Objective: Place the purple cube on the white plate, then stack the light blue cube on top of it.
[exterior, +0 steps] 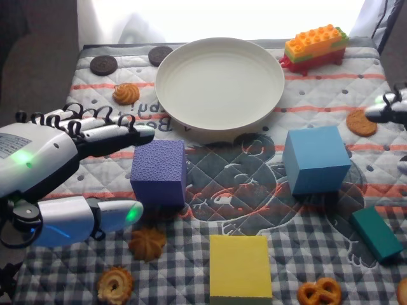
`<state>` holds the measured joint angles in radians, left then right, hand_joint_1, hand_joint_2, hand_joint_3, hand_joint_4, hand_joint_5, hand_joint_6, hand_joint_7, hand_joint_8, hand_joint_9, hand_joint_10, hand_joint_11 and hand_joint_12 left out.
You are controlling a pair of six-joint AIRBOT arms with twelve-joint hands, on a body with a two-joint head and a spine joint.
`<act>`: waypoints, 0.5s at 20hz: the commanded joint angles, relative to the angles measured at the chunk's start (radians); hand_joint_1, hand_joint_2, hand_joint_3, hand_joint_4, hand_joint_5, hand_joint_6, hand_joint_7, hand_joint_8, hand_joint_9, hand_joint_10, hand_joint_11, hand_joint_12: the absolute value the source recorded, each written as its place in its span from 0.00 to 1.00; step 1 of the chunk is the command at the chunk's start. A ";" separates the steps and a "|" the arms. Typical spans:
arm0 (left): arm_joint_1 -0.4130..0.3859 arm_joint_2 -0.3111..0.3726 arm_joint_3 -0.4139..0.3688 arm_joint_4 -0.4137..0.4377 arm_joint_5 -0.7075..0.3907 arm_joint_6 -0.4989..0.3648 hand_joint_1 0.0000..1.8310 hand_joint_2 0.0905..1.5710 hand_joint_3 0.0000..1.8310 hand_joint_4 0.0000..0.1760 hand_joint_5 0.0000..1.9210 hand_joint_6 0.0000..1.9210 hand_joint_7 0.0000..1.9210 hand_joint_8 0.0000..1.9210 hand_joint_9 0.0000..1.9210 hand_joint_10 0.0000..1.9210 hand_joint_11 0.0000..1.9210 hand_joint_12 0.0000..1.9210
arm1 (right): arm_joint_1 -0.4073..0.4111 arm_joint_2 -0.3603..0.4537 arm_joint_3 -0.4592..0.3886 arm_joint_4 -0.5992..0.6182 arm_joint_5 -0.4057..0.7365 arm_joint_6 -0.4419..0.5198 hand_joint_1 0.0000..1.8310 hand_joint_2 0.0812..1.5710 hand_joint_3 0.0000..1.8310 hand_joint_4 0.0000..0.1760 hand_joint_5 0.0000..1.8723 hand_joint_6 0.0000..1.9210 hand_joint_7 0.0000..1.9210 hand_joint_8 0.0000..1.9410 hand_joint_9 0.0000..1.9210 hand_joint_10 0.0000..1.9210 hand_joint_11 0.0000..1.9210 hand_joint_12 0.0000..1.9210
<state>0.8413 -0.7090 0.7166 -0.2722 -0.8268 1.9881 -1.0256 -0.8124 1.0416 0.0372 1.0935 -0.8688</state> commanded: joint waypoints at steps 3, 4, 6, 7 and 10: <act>-0.023 -0.010 0.016 0.020 -0.094 -0.003 0.18 0.73 0.00 1.00 0.14 0.00 0.13 0.00 0.17 0.00 0.02 0.46 | 0.005 0.003 0.002 0.017 0.121 0.002 0.28 0.88 0.00 0.08 0.29 0.00 0.27 0.00 0.29 0.00 0.24 0.21; -0.032 -0.017 0.024 0.028 -0.084 -0.003 0.18 0.73 0.00 1.00 0.15 0.00 0.13 0.00 0.19 0.01 0.02 0.47 | 0.005 0.002 0.002 0.016 0.121 0.002 0.28 0.88 0.00 0.05 0.29 0.00 0.27 0.00 0.29 0.00 0.24 0.19; -0.066 -0.045 0.055 0.038 -0.049 -0.003 0.29 0.64 0.00 1.00 0.10 0.00 0.11 0.00 0.17 0.00 0.00 0.48 | 0.005 0.000 0.002 0.015 0.121 0.002 0.32 0.88 0.00 0.00 0.30 0.00 0.28 0.00 0.30 0.00 0.25 0.20; -0.084 -0.061 0.070 0.038 -0.031 -0.003 0.32 0.59 0.00 1.00 0.04 0.00 0.06 0.00 0.11 0.00 0.00 0.40 | 0.005 -0.001 0.002 0.014 0.121 0.002 0.32 0.88 0.00 0.00 0.30 0.00 0.28 0.00 0.31 0.00 0.26 0.20; -0.125 -0.094 0.106 0.040 0.023 -0.003 0.35 0.51 0.00 1.00 0.00 0.00 0.00 0.00 0.01 0.00 0.00 0.12 | 0.005 -0.001 0.002 0.009 0.121 0.002 0.30 0.88 0.00 0.00 0.30 0.00 0.28 0.00 0.31 0.00 0.26 0.21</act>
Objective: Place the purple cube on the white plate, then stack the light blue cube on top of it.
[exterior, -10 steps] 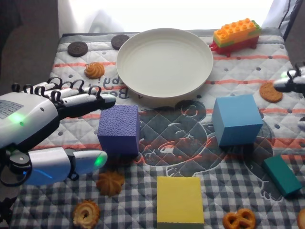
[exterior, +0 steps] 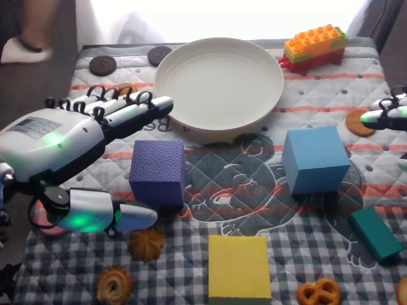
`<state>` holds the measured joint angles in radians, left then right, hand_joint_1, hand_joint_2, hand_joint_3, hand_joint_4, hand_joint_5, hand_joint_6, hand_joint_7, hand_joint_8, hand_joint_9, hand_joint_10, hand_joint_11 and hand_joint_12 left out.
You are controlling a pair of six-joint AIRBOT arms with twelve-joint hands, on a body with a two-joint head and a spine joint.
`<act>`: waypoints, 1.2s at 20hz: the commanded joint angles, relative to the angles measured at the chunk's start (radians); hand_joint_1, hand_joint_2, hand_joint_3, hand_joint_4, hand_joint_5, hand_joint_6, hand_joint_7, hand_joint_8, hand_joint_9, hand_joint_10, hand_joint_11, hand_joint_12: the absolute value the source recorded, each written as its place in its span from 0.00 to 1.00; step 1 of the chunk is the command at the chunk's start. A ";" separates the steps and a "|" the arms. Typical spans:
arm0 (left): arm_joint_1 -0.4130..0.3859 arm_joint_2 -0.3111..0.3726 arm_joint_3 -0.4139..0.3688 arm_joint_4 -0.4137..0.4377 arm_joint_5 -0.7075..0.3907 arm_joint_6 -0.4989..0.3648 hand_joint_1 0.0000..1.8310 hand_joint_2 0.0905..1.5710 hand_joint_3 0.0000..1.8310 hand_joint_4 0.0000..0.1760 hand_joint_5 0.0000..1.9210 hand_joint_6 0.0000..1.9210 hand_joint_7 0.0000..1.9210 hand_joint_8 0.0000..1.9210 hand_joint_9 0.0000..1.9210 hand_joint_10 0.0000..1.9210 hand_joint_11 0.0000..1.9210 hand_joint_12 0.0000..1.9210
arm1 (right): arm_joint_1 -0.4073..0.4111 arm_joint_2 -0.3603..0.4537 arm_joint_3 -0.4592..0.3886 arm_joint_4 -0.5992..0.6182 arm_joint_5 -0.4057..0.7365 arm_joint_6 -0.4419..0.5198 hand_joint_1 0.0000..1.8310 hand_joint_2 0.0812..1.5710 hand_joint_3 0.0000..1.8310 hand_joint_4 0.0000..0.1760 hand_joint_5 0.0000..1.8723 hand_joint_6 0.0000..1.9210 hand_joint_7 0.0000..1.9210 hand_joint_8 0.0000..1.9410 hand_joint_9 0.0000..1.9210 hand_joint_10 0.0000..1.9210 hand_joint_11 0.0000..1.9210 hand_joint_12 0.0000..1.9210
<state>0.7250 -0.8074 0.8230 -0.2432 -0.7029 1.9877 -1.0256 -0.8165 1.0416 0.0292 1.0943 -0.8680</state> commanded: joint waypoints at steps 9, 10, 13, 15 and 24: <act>-0.099 -0.086 0.098 0.014 0.040 -0.003 0.39 0.49 0.00 1.00 0.00 0.00 0.02 0.00 0.08 0.00 0.00 0.16 | 0.004 0.000 0.003 0.017 0.120 0.001 0.30 0.87 0.00 0.03 0.30 0.00 0.29 0.00 0.32 0.00 0.22 0.33; -0.101 -0.091 0.104 0.014 0.046 -0.002 0.43 0.47 0.00 1.00 0.00 0.00 0.05 0.00 0.10 0.00 0.00 0.25 | 0.004 -0.001 0.003 0.017 0.120 0.001 0.32 0.86 0.00 0.00 0.30 0.00 0.30 0.00 0.34 0.01 0.24 0.33; -0.105 -0.100 0.115 0.009 0.063 -0.001 0.47 0.55 0.01 1.00 0.08 0.01 0.19 0.01 0.19 0.01 0.00 0.22 | 0.004 -0.003 0.003 0.017 0.120 0.001 0.35 0.86 0.00 0.00 0.31 0.00 0.31 0.00 0.34 0.00 0.23 0.33; -0.105 -0.107 0.115 0.008 0.056 -0.001 0.50 0.57 0.00 1.00 0.17 0.00 0.27 0.01 0.28 0.03 0.00 0.38 | 0.002 -0.003 0.003 0.017 0.120 0.001 0.33 0.86 0.00 0.04 0.30 0.00 0.30 0.00 0.33 0.00 0.22 0.33; -0.117 -0.134 0.117 -0.028 -0.057 -0.001 0.58 0.71 0.00 0.00 0.47 0.58 0.34 0.72 0.29 0.89 0.14 0.98 | 0.001 -0.005 0.002 0.017 0.120 0.001 0.33 0.87 0.00 0.00 0.30 0.00 0.29 0.00 0.30 0.00 0.19 0.30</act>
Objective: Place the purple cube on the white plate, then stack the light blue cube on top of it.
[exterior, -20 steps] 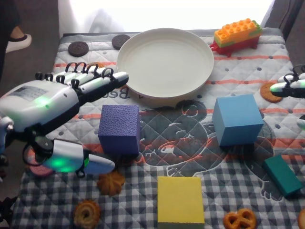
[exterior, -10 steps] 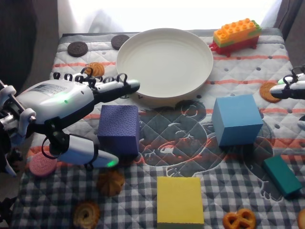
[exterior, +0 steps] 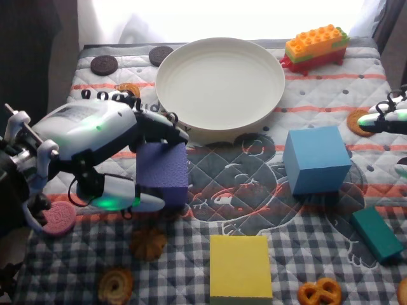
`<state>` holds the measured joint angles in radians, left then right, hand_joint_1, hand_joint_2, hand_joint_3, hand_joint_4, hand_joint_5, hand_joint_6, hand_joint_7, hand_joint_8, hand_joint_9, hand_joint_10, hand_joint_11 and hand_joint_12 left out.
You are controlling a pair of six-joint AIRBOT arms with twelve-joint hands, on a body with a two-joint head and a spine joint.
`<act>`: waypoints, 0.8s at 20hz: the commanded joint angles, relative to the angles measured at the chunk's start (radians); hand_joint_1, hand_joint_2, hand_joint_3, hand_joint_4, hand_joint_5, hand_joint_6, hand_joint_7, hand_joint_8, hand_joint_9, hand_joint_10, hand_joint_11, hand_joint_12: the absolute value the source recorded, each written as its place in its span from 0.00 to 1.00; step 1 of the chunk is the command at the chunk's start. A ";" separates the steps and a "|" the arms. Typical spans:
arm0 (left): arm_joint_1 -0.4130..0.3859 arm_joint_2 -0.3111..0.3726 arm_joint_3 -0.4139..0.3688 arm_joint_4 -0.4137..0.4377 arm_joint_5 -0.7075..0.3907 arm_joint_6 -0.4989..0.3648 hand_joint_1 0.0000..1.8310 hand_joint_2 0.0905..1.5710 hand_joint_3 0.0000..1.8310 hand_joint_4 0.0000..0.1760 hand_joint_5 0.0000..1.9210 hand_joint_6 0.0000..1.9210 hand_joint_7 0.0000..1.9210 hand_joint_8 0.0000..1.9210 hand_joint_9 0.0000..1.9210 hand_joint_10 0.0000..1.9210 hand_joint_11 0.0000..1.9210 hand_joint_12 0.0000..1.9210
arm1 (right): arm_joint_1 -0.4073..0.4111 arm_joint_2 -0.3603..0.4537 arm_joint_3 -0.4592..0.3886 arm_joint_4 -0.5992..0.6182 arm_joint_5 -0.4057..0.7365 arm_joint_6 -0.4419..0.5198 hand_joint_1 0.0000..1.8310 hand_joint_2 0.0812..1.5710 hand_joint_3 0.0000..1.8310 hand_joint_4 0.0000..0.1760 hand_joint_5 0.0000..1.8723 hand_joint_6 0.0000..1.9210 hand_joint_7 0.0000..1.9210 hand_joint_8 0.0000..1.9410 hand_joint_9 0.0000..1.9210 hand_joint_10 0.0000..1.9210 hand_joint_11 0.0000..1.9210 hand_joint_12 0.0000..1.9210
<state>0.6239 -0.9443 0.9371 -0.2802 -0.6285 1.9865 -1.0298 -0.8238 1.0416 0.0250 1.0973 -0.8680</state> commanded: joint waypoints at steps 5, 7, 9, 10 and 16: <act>-0.132 -0.030 0.070 0.011 -0.103 0.000 0.68 0.72 0.00 0.00 0.49 0.42 0.47 0.72 0.44 0.62 0.34 0.64 | 0.005 -0.002 0.004 0.022 0.117 0.001 0.32 0.87 0.00 0.00 0.30 0.00 0.28 0.00 0.30 0.00 0.20 0.27; -0.200 -0.074 0.129 0.010 -0.049 0.000 0.67 0.71 0.00 0.00 0.51 0.43 0.47 0.70 0.41 0.64 0.32 0.75 | 0.005 -0.009 0.008 0.022 0.117 0.001 0.30 0.88 0.00 0.00 0.29 0.00 0.27 0.00 0.28 0.00 0.20 0.23; -0.247 -0.127 0.196 -0.006 -0.003 0.000 0.68 0.70 0.00 0.00 0.53 0.40 0.48 0.66 0.45 0.59 0.39 0.72 | 0.008 -0.017 0.014 0.022 0.117 0.001 0.30 0.88 0.00 0.00 0.29 0.00 0.27 0.00 0.28 0.00 0.21 0.23; -0.270 -0.160 0.235 -0.020 0.018 0.000 0.68 0.70 0.00 0.00 0.53 0.39 0.48 0.68 0.45 0.61 0.38 0.76 | 0.010 -0.021 0.017 0.021 0.117 0.001 0.29 0.88 0.00 0.00 0.29 0.00 0.28 0.00 0.28 0.00 0.21 0.22; -0.352 -0.333 0.459 -0.092 0.132 0.000 0.64 0.69 0.00 0.00 0.52 0.49 0.43 0.59 0.42 0.68 0.35 0.79 | 0.033 -0.046 0.038 0.004 0.117 0.004 0.31 0.89 0.00 0.00 0.29 0.00 0.27 0.00 0.27 0.00 0.21 0.19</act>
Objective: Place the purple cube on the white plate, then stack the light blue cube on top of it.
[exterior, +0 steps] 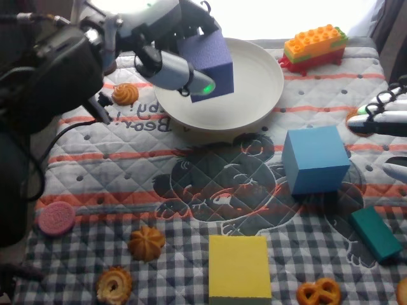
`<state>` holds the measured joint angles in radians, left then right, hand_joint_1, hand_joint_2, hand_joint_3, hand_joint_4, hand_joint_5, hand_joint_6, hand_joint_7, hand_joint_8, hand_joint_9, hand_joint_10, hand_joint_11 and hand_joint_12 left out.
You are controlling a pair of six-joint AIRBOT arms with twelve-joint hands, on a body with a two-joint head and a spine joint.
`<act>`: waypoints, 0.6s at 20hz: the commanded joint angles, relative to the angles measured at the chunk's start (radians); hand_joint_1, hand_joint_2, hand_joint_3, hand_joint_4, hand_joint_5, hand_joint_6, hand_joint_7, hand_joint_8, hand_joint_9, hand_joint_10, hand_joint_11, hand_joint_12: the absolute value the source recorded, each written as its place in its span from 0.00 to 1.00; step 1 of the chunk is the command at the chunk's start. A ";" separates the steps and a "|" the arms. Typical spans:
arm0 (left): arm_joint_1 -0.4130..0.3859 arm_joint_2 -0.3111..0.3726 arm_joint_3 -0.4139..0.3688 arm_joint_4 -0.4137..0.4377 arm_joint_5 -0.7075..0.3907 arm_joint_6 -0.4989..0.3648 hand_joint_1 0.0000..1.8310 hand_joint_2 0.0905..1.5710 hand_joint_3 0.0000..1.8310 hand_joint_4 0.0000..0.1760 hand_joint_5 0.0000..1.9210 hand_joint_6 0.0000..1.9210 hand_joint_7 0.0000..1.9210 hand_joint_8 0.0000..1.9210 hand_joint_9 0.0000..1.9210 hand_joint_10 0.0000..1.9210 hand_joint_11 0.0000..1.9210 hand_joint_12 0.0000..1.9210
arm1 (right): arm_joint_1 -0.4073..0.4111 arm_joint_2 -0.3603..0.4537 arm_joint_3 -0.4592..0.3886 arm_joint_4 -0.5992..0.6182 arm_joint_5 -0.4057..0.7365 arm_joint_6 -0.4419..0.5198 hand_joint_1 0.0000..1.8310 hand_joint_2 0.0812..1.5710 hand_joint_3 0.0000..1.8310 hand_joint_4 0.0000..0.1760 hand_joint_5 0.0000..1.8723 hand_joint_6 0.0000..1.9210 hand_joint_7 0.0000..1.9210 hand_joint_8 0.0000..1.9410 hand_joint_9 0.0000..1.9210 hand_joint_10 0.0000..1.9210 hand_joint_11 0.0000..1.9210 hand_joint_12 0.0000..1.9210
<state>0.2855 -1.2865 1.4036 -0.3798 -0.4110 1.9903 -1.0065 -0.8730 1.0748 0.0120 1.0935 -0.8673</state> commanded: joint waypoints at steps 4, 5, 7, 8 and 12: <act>-0.037 -0.062 0.093 -0.006 -0.022 -0.004 0.63 0.70 0.01 0.00 0.49 0.51 0.37 0.71 0.36 0.74 0.29 0.83 | 0.021 -0.011 0.016 0.006 0.121 0.008 0.30 0.89 0.00 0.00 0.29 0.00 0.26 0.00 0.27 0.00 0.21 0.19; -0.038 -0.073 0.107 -0.006 -0.014 -0.004 0.66 0.73 0.00 0.00 0.47 0.48 0.41 0.76 0.34 0.71 0.28 0.80 | 0.024 -0.013 0.018 0.004 0.121 0.008 0.29 0.89 0.00 0.00 0.29 0.00 0.26 0.00 0.27 0.00 0.22 0.19; -0.037 -0.094 0.135 -0.012 0.005 -0.004 0.58 0.73 0.00 0.00 0.45 0.60 0.32 0.68 0.29 0.76 0.26 0.83 | 0.026 -0.017 0.018 0.003 0.122 0.008 0.29 0.90 0.00 0.00 0.29 0.00 0.26 0.00 0.28 0.00 0.24 0.21; -0.032 -0.101 0.144 -0.020 0.014 -0.004 0.55 0.75 0.00 0.13 0.42 0.65 0.30 0.66 0.26 0.76 0.23 0.84 | 0.026 -0.018 0.019 0.003 0.122 0.008 0.27 0.90 0.00 0.00 0.29 0.00 0.26 0.00 0.28 0.00 0.23 0.22; -0.002 -0.138 0.197 -0.049 0.058 -0.004 0.52 0.68 0.00 0.14 0.30 0.13 0.22 0.46 0.18 0.58 0.10 0.71 | 0.026 -0.023 0.021 0.003 0.122 0.008 0.30 0.89 0.00 0.00 0.30 0.00 0.26 0.00 0.29 0.00 0.22 0.30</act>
<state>0.2905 -1.4281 1.5982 -0.4320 -0.2573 1.9892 -0.9932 -0.9001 1.0912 -0.0025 1.0943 -0.8631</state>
